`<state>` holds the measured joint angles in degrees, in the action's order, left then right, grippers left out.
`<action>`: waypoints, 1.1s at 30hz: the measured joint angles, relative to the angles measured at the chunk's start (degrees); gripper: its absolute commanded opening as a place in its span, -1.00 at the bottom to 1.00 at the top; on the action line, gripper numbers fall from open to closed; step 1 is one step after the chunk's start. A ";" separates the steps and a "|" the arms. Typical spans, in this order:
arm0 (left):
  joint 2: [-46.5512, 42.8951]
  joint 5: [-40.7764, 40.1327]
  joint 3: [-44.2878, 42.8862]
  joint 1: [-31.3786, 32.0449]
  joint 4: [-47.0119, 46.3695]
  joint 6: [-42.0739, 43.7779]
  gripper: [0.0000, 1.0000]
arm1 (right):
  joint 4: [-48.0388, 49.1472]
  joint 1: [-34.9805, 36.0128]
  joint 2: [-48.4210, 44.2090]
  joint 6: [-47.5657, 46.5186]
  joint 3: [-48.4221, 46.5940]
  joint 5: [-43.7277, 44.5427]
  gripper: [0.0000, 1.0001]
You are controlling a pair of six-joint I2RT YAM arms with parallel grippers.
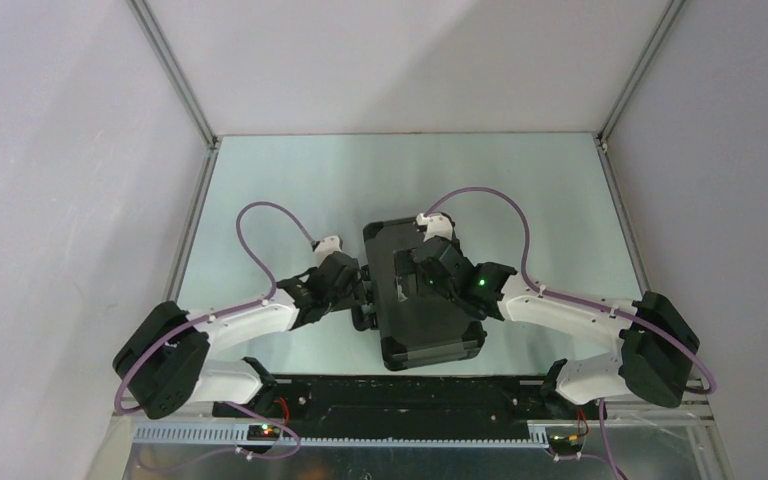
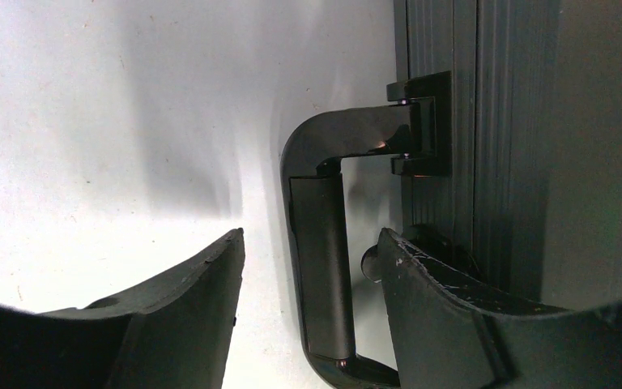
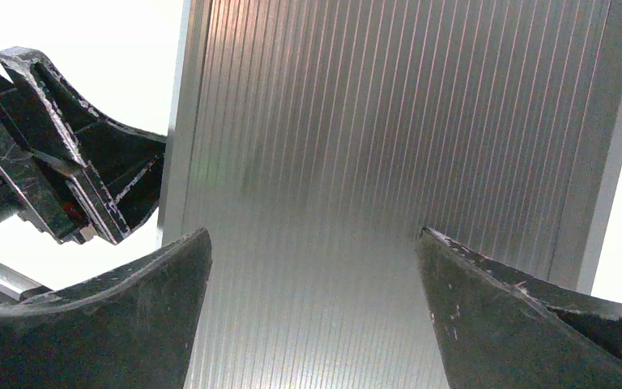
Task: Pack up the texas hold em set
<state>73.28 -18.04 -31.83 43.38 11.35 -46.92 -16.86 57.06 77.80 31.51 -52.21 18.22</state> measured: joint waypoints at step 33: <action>-5.77 1.07 -0.81 0.76 -0.39 1.14 0.33 | 0.09 -0.02 1.01 -0.07 -0.66 0.59 0.99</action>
<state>67.51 -16.97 -32.64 44.14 10.96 -45.78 -16.78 57.04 78.81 31.44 -52.86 18.81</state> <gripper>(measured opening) 0.667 0.993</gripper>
